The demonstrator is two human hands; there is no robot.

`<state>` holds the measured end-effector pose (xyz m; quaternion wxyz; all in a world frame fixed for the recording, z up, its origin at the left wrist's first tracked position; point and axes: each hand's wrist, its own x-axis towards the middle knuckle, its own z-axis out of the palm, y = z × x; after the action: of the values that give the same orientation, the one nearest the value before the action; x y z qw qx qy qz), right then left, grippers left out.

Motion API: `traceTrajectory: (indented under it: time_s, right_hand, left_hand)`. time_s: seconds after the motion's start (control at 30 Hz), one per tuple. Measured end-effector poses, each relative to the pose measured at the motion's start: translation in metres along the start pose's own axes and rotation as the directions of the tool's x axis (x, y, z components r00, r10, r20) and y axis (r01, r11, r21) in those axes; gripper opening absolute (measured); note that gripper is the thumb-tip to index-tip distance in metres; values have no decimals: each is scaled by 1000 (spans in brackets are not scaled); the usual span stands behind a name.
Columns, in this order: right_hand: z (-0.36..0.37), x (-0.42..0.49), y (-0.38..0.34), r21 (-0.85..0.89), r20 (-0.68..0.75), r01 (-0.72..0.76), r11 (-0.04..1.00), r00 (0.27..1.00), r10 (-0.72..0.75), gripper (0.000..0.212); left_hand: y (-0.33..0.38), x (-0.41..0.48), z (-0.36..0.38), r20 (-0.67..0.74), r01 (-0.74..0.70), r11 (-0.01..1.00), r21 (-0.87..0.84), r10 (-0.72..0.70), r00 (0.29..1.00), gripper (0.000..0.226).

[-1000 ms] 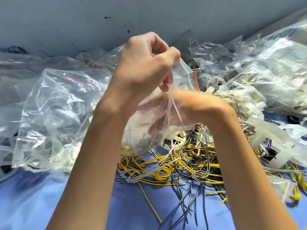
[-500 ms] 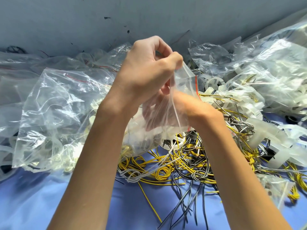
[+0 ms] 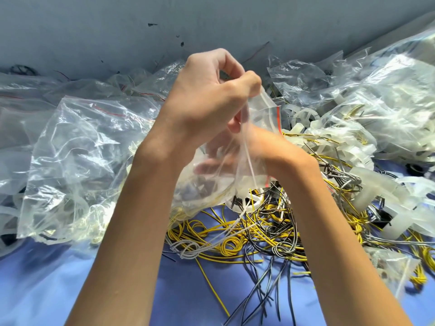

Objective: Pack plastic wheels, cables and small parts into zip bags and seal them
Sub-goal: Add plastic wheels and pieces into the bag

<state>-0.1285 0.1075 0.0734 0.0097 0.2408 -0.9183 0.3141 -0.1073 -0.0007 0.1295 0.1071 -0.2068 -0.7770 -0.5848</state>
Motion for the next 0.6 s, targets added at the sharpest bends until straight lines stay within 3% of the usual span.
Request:
traceTrajectory:
  time_s: [0.13, 0.23, 0.37, 0.53, 0.6]
  right_hand:
    - [-10, -9, -5, 26, 100, -27, 999, 995, 24, 13]
    - [-19, -12, -14, -46, 96, -15, 999, 995, 19, 42]
    - [-24, -15, -19, 77, -24, 25, 997, 999, -23, 28]
    - [-27, -15, -18, 111, -53, 15, 994, 999, -9, 53]
    - [-29, -15, -18, 236, -63, -17, 972, 997, 33, 60]
  left_hand:
    - [0, 0, -2, -2, 6, 999, -40, -6, 1000, 22]
    - [-1, 2, -5, -29, 18, 998, -57, -20, 999, 23]
    - [-3, 5, -11, -83, 55, 996, -76, -61, 995, 24]
    - [-12, 9, -21, -207, 98, 985, -143, -127, 970, 21]
    - [-15, 10, -24, -165, 127, 971, -202, -162, 973, 19]
